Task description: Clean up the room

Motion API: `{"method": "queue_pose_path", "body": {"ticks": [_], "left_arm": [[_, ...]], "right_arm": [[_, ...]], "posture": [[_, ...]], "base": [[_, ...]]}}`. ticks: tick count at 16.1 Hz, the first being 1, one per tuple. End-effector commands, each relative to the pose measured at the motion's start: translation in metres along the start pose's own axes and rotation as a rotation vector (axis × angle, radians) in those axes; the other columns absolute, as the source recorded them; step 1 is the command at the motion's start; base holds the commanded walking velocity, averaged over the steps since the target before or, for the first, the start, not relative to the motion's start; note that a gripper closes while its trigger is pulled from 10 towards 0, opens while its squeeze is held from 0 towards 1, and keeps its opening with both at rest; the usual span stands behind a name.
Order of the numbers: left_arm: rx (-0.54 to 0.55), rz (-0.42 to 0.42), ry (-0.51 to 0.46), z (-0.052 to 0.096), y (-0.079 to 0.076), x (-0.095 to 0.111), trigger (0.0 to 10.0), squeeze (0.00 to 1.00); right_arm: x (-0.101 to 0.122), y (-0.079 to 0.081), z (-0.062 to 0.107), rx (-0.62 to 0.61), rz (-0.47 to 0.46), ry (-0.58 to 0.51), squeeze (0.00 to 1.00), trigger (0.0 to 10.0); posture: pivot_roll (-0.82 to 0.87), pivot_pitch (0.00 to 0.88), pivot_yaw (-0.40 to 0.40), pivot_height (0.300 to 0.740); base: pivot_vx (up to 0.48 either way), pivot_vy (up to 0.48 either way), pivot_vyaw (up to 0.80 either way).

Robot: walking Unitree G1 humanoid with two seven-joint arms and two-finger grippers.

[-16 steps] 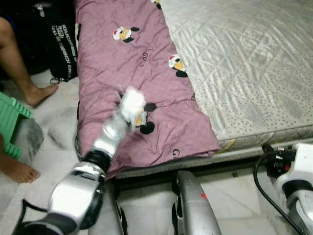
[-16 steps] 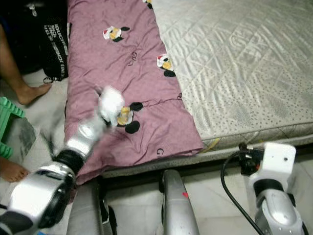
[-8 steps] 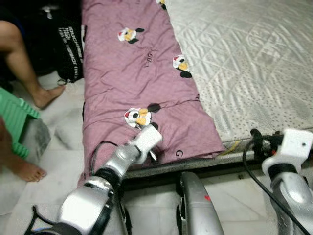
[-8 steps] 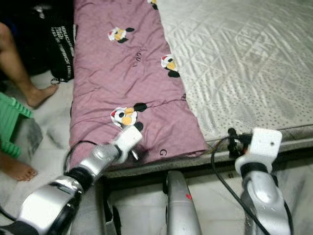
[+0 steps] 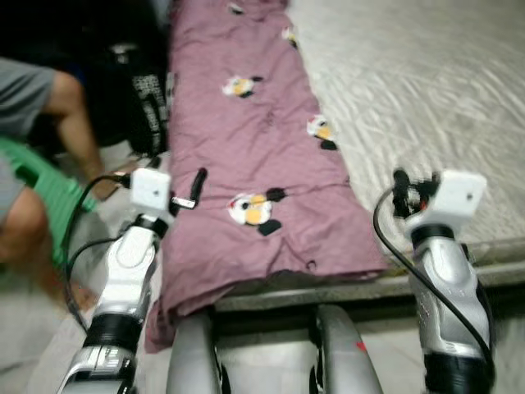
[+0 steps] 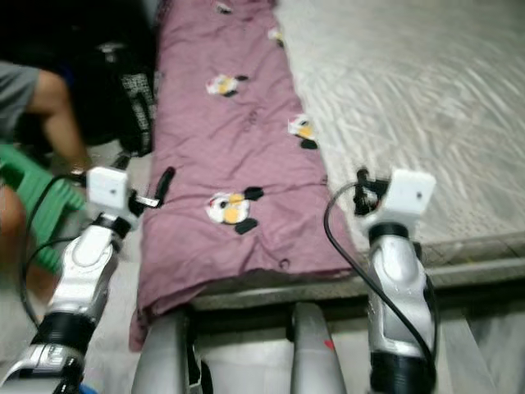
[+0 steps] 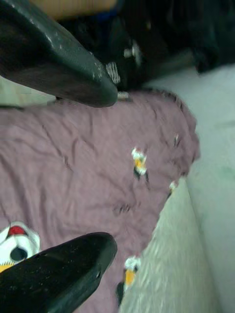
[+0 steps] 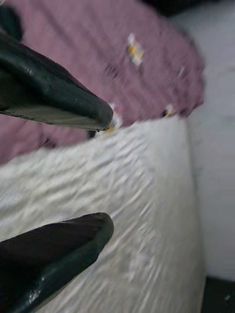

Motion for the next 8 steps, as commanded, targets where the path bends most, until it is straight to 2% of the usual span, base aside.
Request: {"method": "queue_pose_path", "body": {"ticks": [1,3,4,5,8], "left_arm": [[0.033,-0.007,-0.022,0.003,0.011,0.009,10.0,0.0],[0.062,-0.018,-0.011,0.01,0.021,0.01,10.0,0.0],[0.085,0.001,0.008,0.014,0.026,0.01,10.0,0.0],[0.113,-0.013,0.044,0.018,0.031,0.006,10.0,0.0],[0.123,0.015,0.093,0.024,0.026,-0.003,10.0,0.0]], "right_arm": [[0.0,0.005,-0.004,0.011,-0.017,-0.01,0.0,10.0],[0.002,0.014,-0.01,0.034,-0.027,-0.028,0.0,10.0],[0.002,0.016,-0.012,0.037,-0.025,-0.037,0.0,10.0],[0.003,0.019,-0.014,0.04,-0.027,-0.049,0.0,10.0],[0.003,0.014,-0.014,0.003,-0.026,-0.071,0.0,10.0]], "posture": [[-0.04,0.0,0.078,0.6],[-0.03,0.0,0.076,0.62],[-0.03,0.0,0.077,0.63],[-0.04,0.0,0.087,0.645],[-0.07,0.0,0.111,0.685]], "base": [[0.0,0.0,0.0],[0.0,0.0,0.0],[0.0,0.0,0.0],[0.0,0.0,0.0],[0.0,0.0,0.0]]}}
Point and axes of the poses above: a point about 5 cm out from each wrist's last joint towards the gripper, its own z axis pointing back from the gripper into the wrist, its own x axis along the axis of the wrist's last joint, y = z × x, the point moved 3 cm from there along -z, pointing out of the wrist towards the gripper, and after that the axes turned 1 degree about z, right-handed, at the moved point
